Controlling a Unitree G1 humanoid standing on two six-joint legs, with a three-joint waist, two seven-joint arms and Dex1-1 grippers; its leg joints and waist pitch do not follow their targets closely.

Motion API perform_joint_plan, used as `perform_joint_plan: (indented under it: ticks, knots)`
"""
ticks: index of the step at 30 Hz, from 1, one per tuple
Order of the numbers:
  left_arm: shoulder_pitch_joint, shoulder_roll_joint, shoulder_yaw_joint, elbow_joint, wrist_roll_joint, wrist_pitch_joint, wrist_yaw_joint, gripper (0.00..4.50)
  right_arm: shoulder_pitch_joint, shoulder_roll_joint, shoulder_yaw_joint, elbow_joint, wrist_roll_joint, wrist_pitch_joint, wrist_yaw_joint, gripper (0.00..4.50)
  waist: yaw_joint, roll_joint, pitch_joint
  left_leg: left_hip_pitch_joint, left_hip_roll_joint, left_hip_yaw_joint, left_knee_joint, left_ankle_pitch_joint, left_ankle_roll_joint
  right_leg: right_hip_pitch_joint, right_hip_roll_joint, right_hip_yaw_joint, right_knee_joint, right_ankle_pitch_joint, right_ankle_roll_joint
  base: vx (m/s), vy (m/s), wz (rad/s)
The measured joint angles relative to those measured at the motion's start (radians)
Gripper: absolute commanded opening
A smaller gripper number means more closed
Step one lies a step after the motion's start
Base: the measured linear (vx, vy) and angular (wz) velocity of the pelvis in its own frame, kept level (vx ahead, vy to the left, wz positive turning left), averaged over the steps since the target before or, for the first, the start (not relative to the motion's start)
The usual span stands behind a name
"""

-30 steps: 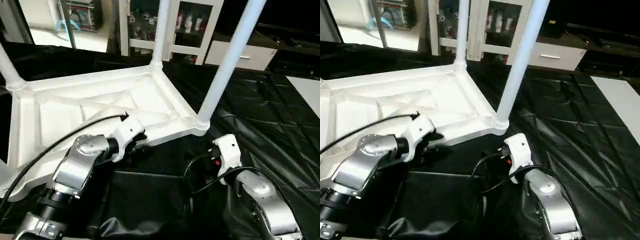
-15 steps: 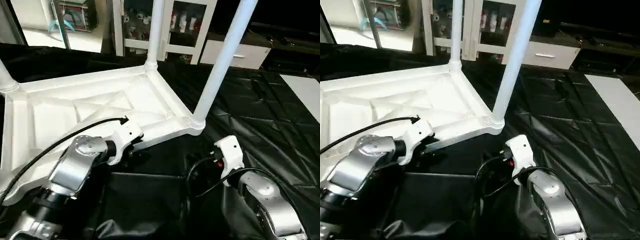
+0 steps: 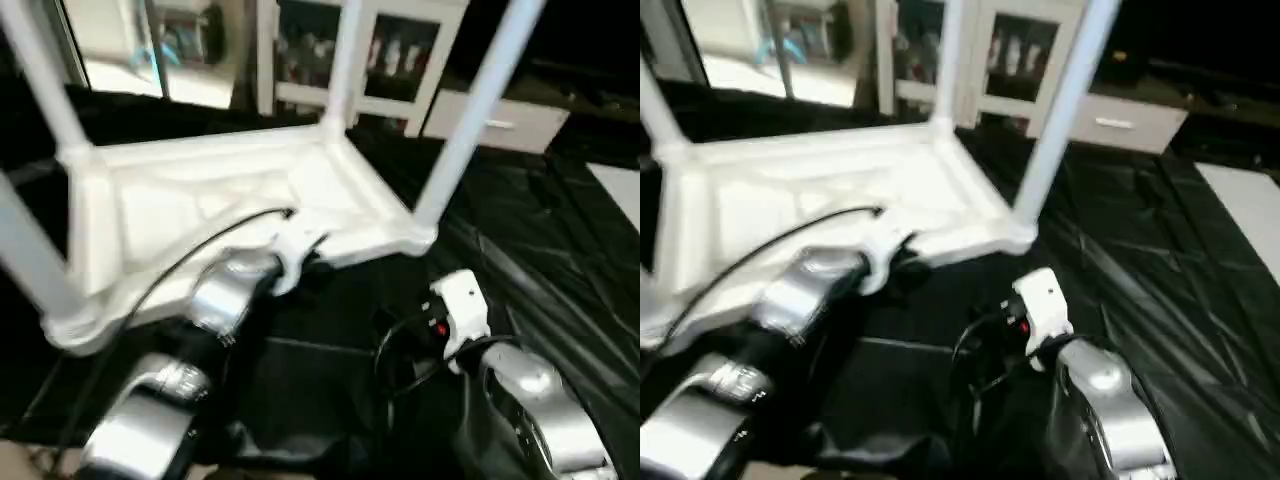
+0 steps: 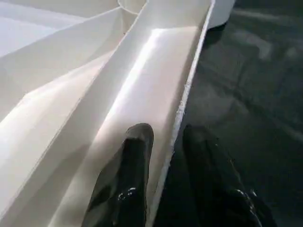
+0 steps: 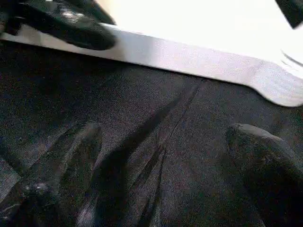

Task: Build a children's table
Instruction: Rotate leg to tighten

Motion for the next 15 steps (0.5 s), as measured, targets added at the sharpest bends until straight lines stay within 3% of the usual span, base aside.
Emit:
perform_joint_plan:
  ticks: [6, 13, 15]
  knots:
    - [-0.071, -0.073, 0.016, 0.15, 0.001, -0.074, 0.048, 0.95, 0.006, -0.002, 0.0, -0.003, 0.0, 0.0, -0.003, 4.5, 0.002, 0.0, 0.0, -0.002, 0.0, 0.001, 0.0, -0.001, 0.004, 0.0, 0.0, 0.0, -0.002, -0.001, -0.001, 0.0, 0.0, 0.0]
    - [-0.082, -0.084, 0.019, 0.178, -0.005, -0.152, 0.056, 0.95, 0.006, -0.002, 0.001, -0.003, -0.002, 0.0, -0.003, 4.5, -0.003, 0.0, 0.0, -0.001, 0.0, 0.0, 0.001, -0.001, 0.003, 0.0, 0.0, -0.001, -0.001, -0.001, -0.001, 0.0, 0.0, 0.0]
    - [-0.083, -0.081, 0.039, 0.174, -0.017, -0.158, 0.042, 1.31, 0.006, -0.002, 0.002, -0.003, -0.004, 0.0, -0.003, 4.5, -0.007, 0.0, 0.0, -0.001, 0.0, 0.0, 0.001, -0.001, 0.003, 0.0, 0.0, -0.001, -0.001, -0.001, -0.001, 0.0, 0.0, 0.0]
